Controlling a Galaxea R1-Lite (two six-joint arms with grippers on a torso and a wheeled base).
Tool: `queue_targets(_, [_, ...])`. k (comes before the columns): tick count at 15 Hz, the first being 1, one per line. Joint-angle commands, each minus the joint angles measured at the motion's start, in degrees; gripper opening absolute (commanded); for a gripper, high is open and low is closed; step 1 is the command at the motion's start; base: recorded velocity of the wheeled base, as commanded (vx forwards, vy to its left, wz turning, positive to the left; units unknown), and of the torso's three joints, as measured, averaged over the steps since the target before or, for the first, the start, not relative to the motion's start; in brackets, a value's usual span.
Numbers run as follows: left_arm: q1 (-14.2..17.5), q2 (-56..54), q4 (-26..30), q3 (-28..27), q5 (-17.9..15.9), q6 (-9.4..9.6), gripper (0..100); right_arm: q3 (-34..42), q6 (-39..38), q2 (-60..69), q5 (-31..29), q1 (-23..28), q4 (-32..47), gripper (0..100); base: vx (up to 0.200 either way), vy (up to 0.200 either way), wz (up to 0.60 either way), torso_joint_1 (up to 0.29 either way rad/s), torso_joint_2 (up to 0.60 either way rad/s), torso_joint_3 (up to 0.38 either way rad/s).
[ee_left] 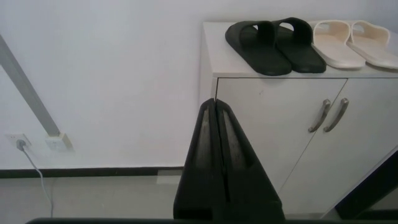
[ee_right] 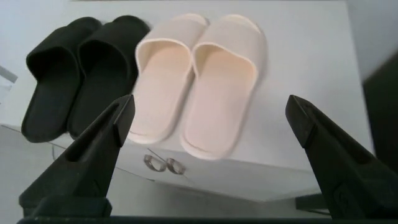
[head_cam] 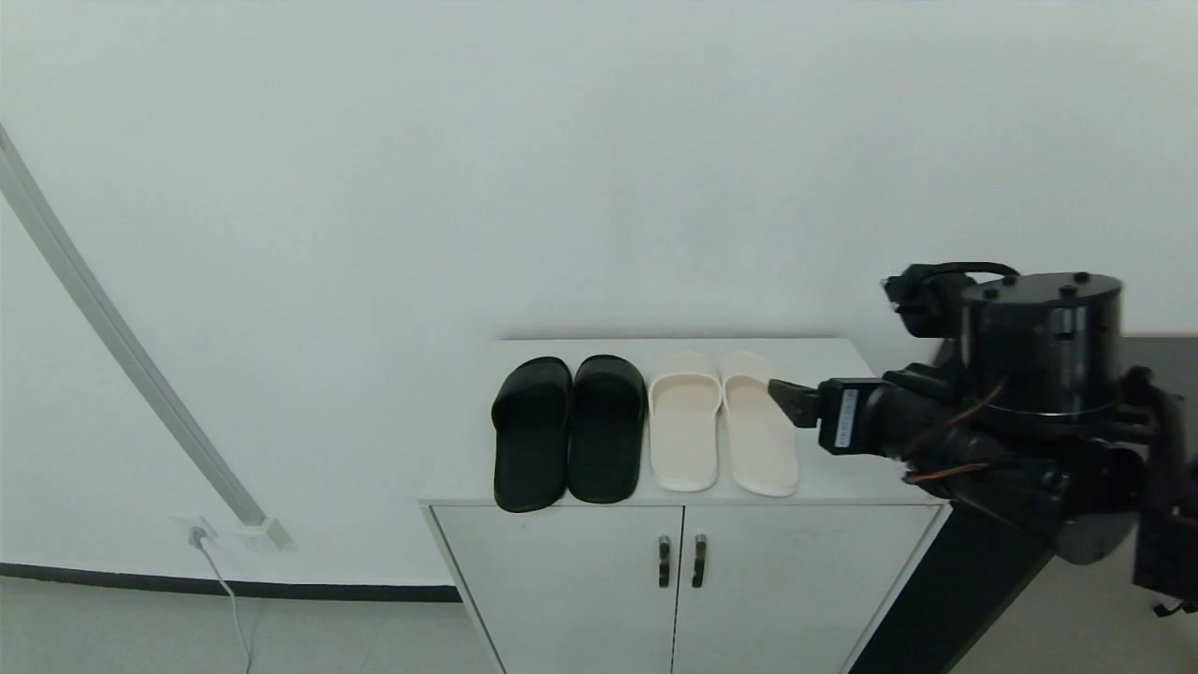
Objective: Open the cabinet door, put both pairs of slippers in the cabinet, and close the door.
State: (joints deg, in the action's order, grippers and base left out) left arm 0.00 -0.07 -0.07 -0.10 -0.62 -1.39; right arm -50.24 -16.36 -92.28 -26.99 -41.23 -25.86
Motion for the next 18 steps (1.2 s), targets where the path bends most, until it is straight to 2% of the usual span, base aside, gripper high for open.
queue_targets(1, [0.0,0.1,0.0,0.0,0.0,-0.02,0,-6.9,0.1,-9.6,-3.2,-2.9,-0.2,100,0.0,0.0,0.0,0.0,0.0,0.0])
queue_targets(4, [0.0,0.1,0.0,0.0,0.0,-0.02,0,-12.1,-0.1,-17.1,-8.1,-3.0,-1.7,100,0.0,0.0,0.0,0.0,0.0,0.0])
queue_targets(7, [0.0,0.1,0.0,0.0,-0.1,-0.02,0,-14.5,0.0,-22.5,-8.1,-2.7,-4.6,100,0.0,0.0,0.0,0.0,0.0,0.0])
queue_targets(18, [0.0,0.1,0.0,0.0,-0.1,-0.02,0,-27.1,0.3,-36.3,-8.1,1.3,-4.6,100,0.0,0.0,0.0,0.0,0.0,0.0])
